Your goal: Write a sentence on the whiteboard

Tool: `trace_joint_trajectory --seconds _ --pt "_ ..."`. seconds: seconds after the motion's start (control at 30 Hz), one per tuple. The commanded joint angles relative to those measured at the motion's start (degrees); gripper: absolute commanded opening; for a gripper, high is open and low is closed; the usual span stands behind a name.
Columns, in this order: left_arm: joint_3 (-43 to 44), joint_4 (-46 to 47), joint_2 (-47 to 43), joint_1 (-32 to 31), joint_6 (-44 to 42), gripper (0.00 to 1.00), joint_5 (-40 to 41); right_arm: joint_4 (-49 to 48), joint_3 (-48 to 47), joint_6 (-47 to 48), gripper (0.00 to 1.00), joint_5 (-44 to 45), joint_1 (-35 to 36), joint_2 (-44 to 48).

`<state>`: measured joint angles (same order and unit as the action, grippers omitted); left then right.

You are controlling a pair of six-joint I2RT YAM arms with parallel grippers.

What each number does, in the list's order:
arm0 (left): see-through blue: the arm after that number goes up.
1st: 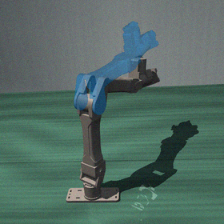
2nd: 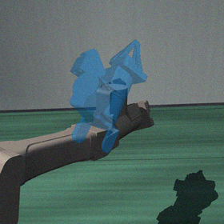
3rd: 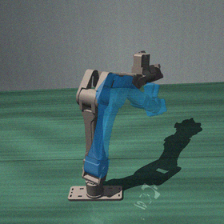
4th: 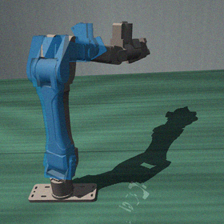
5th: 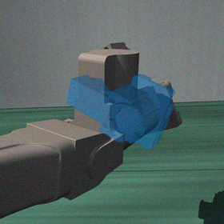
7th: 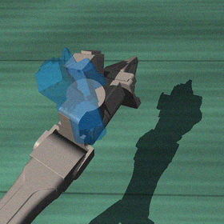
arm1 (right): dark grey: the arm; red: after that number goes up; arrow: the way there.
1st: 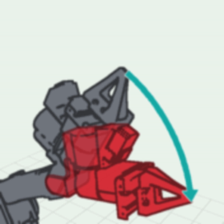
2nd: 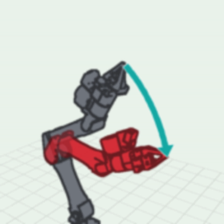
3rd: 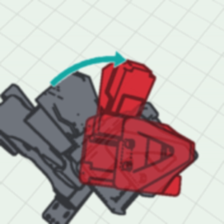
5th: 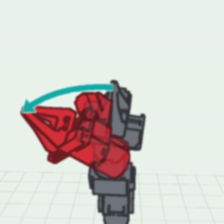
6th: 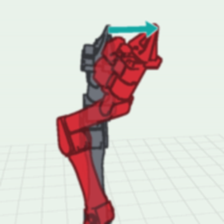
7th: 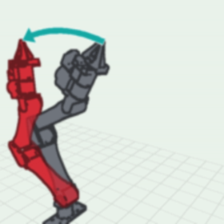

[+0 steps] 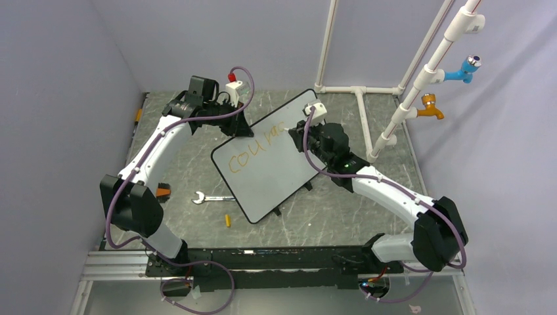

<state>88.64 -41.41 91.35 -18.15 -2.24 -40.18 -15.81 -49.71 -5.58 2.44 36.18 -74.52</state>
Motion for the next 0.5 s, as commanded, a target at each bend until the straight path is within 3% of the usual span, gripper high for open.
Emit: trace_joint_trajectory --seconds 0.0,0.47 --pt "0.36 -2.08 0.58 -1.18 -5.47 0.00 4.05 1.05 -4.09 2.09 0.00 2.84 -0.14 -1.41" --pt "0.32 -2.05 0.57 -1.13 -5.58 0.00 4.08 1.19 -7.03 1.82 0.00 1.32 -0.15 -3.88"
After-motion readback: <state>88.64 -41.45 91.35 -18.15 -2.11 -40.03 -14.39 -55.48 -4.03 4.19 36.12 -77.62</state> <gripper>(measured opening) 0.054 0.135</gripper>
